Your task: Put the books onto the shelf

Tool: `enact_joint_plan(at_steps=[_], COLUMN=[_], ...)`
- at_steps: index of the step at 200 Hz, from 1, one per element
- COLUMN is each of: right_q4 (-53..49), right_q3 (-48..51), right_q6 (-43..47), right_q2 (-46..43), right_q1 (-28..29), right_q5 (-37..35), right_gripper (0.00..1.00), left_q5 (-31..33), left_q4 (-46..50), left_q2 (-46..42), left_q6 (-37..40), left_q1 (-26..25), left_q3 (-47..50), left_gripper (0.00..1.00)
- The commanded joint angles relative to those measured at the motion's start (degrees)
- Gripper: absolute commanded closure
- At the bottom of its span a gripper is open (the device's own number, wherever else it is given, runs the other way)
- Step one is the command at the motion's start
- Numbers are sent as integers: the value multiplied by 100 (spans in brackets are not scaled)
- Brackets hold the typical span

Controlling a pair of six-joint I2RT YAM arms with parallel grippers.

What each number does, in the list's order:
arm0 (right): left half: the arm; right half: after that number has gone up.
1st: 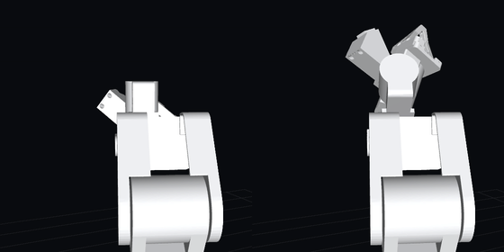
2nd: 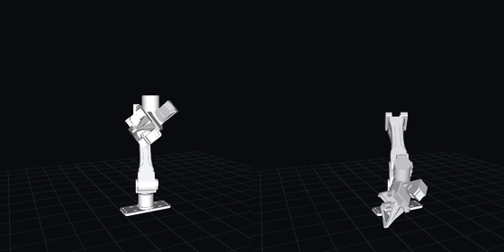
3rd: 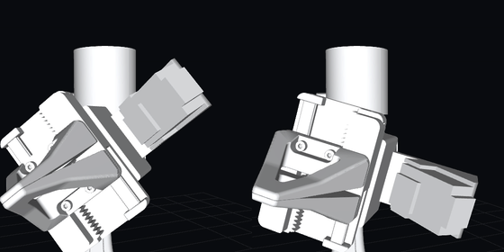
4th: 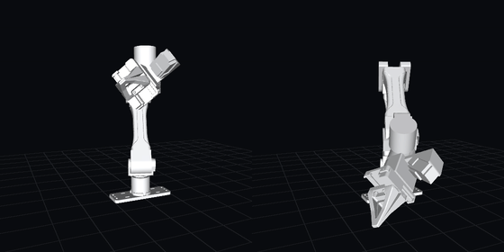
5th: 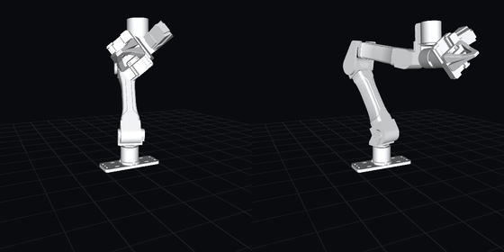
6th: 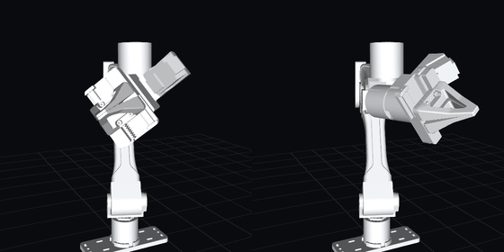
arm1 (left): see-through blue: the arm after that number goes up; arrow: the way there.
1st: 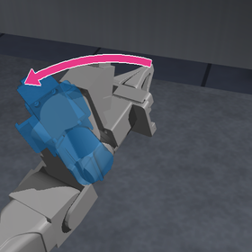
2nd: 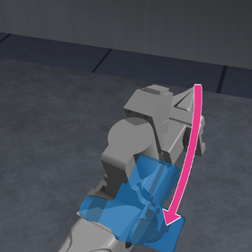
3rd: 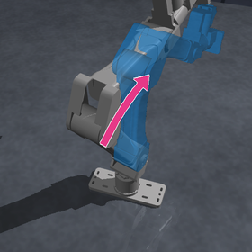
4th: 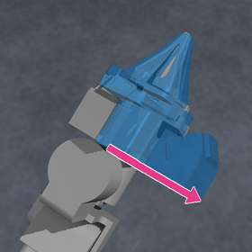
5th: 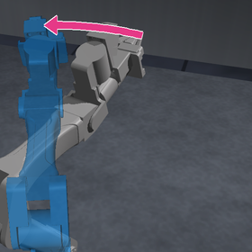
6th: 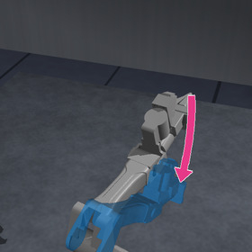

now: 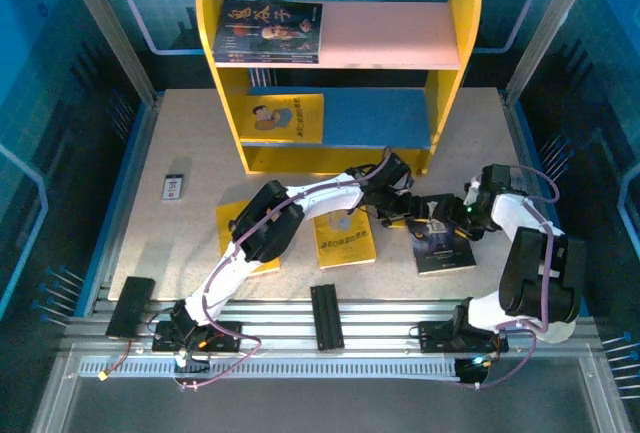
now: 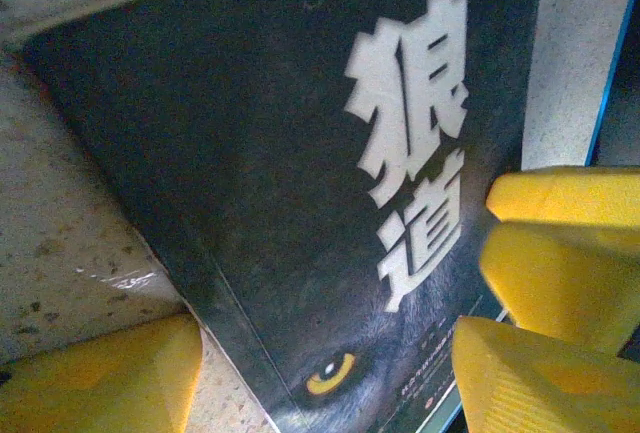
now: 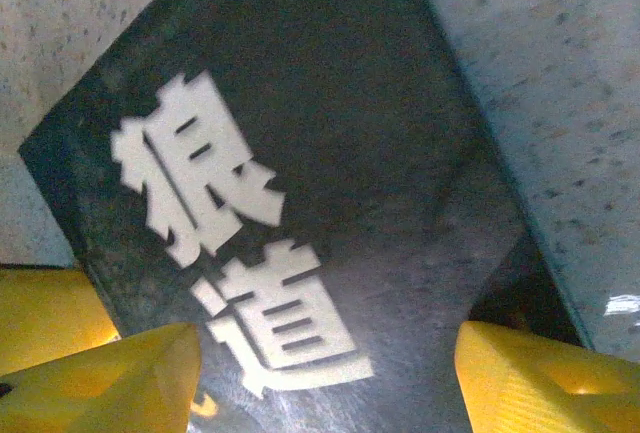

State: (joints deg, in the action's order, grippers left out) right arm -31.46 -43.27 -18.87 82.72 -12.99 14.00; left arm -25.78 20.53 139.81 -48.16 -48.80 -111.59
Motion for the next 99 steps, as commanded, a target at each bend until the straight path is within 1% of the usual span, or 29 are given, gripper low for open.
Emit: enact_joint_plan(at_steps=[1,19,33,47,66,99], right_q4=[-283,-248,-204,-254,-483,-655], right_q3=[196,199,196,96,-158,-369], right_q6=[-270,-367,-391,-349,-162,85], right_q2=[-102,-113,-166,-224,-319,-432], right_q1=[421,727,717,552,181,-458], right_q5=[293,293,299,185,16,-305], right_gripper=[31,31,30,30,30,28], left_q5=[12,40,81,129,216,104], left_q4=[110,179,220,311,446,186], left_q2=[319,406,385,314,130,-215], left_q6=[-62,-62,-44,43,219,133], left_q1=[57,175,274,352,396,338], left_q3=[-502,-714,-780,-789,-692,-142], left_gripper=[32,32,32,32,32,32])
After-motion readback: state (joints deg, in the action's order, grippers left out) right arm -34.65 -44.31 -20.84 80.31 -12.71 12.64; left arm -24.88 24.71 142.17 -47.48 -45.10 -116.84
